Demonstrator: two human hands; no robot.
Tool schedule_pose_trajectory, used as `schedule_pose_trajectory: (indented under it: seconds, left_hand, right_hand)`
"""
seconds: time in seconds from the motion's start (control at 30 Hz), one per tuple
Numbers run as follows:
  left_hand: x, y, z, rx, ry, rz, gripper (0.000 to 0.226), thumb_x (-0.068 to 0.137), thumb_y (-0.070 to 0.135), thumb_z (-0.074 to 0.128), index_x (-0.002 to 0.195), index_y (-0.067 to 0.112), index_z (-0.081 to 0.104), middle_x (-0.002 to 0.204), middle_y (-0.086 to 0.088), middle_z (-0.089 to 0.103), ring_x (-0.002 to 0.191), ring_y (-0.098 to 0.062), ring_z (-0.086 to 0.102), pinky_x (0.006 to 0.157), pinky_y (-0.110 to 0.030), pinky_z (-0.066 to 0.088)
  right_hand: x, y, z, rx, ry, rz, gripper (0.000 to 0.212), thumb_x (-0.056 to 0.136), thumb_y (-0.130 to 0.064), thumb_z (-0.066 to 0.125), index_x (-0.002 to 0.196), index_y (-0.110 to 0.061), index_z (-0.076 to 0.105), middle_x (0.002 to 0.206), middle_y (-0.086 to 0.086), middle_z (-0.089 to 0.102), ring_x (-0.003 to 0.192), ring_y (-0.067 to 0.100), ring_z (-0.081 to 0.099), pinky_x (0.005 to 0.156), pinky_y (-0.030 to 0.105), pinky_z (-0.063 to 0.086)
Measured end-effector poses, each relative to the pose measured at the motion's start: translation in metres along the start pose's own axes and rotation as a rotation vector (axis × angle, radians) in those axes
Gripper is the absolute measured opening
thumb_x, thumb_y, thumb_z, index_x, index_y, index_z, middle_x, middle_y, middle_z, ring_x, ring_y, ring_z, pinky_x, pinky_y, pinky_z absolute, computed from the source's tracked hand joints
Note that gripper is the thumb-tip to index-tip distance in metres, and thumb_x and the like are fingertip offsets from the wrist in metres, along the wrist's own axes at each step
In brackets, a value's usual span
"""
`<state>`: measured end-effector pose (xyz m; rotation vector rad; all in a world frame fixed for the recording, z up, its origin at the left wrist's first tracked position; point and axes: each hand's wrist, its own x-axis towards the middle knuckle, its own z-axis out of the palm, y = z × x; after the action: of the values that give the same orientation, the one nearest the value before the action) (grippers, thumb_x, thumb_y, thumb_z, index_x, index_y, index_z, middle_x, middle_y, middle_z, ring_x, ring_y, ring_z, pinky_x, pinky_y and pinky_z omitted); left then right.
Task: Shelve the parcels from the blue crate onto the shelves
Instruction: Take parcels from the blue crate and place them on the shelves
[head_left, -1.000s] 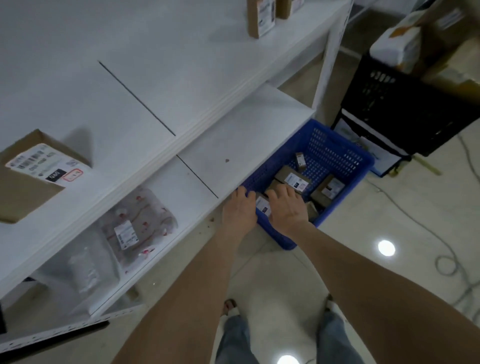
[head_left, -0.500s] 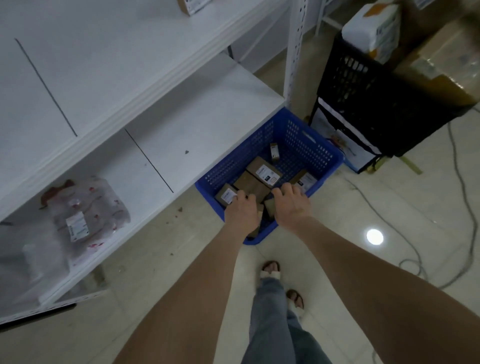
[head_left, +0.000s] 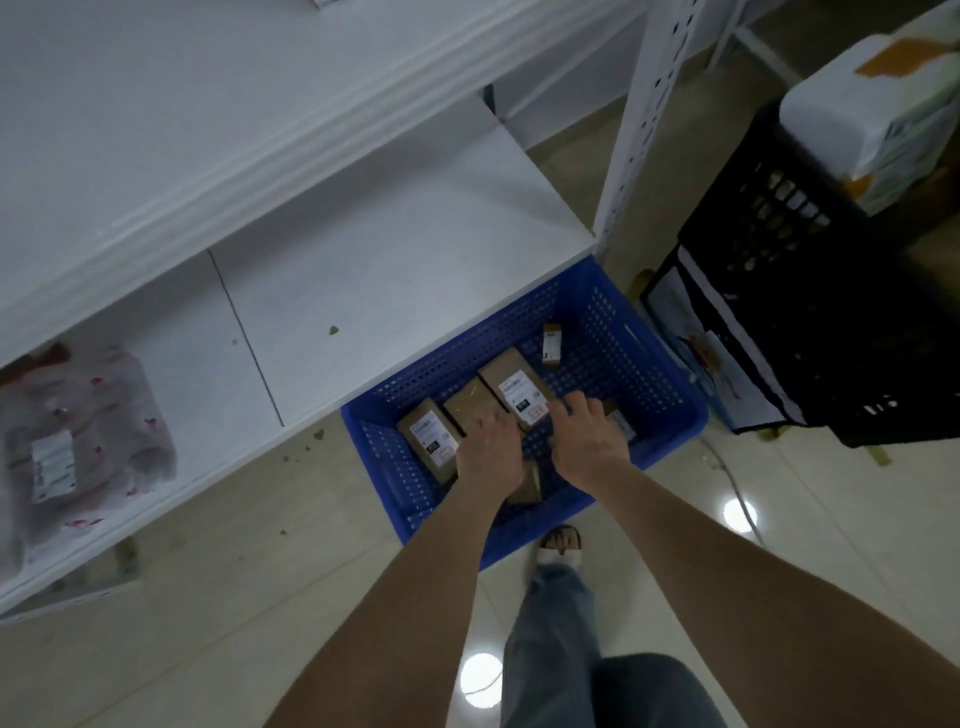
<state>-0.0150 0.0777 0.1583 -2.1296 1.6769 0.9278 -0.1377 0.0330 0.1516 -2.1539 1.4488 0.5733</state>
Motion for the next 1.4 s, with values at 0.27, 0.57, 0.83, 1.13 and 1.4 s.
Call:
schedule_pose_trajectory:
  seconds: [0.27, 0.57, 0.83, 1.13, 1.4]
  left_hand:
    - [0.128, 0.014, 0.058, -0.076, -0.087, -0.082, 0.052, 0.089, 0.011, 0.054, 0.137, 0.009, 0.036, 0.136, -0.018, 0.036, 0.117, -0.033, 0.046, 0.092, -0.046, 0.049]
    - [0.240, 0.007, 0.180, -0.470, -0.145, -0.345, 0.054, 0.093, 0.004, 0.045, 0.144, 0.007, 0.027, 0.142, -0.016, 0.032, 0.122, -0.033, 0.047, 0.096, -0.041, 0.046]
    - [0.340, -0.027, 0.273, -0.559, -0.047, -0.389, 0.064, 0.090, 0.002, 0.048, 0.148, 0.011, 0.023, 0.146, -0.012, 0.034, 0.130, -0.028, 0.041, 0.104, -0.038, 0.039]
    - [0.370, -0.042, 0.313, -0.696, -0.049, -0.453, 0.065, 0.091, 0.003, 0.047, 0.148, 0.018, 0.021, 0.129, -0.012, 0.055, 0.113, -0.028, 0.055, 0.088, -0.033, 0.044]
    - [0.377, -0.043, 0.308, -1.001, -0.041, -0.446, 0.050, 0.092, 0.002, 0.041, 0.140, 0.014, 0.039, 0.131, -0.011, 0.055, 0.114, -0.028, 0.054, 0.096, -0.037, 0.046]
  right_hand:
    - [0.120, 0.060, 0.053, 0.061, -0.105, -0.062, 0.070, 0.094, -0.014, 0.053, 0.150, -0.017, 0.011, 0.147, 0.008, 0.026, 0.129, 0.030, 0.033, 0.097, 0.041, 0.044]
    - [0.249, 0.112, 0.178, 0.290, -0.262, -0.023, 0.063, 0.092, -0.010, 0.053, 0.147, -0.015, 0.023, 0.146, 0.010, 0.029, 0.122, 0.030, 0.046, 0.096, 0.039, 0.046]
    - [0.365, 0.122, 0.283, 0.475, -0.380, 0.008, 0.093, 0.082, -0.021, 0.070, 0.152, -0.015, 0.008, 0.147, 0.010, 0.032, 0.129, 0.031, 0.041, 0.105, 0.042, 0.041]
    - [0.423, 0.110, 0.314, 0.778, -0.322, 0.189, 0.067, 0.070, -0.023, 0.079, 0.129, -0.008, 0.050, 0.124, 0.009, 0.060, 0.108, 0.024, 0.060, 0.089, 0.034, 0.052]
    - [0.411, 0.116, 0.288, 0.952, -0.336, 0.268, 0.061, 0.080, -0.034, 0.074, 0.130, -0.006, 0.052, 0.125, 0.006, 0.061, 0.102, 0.020, 0.060, 0.082, 0.032, 0.050]
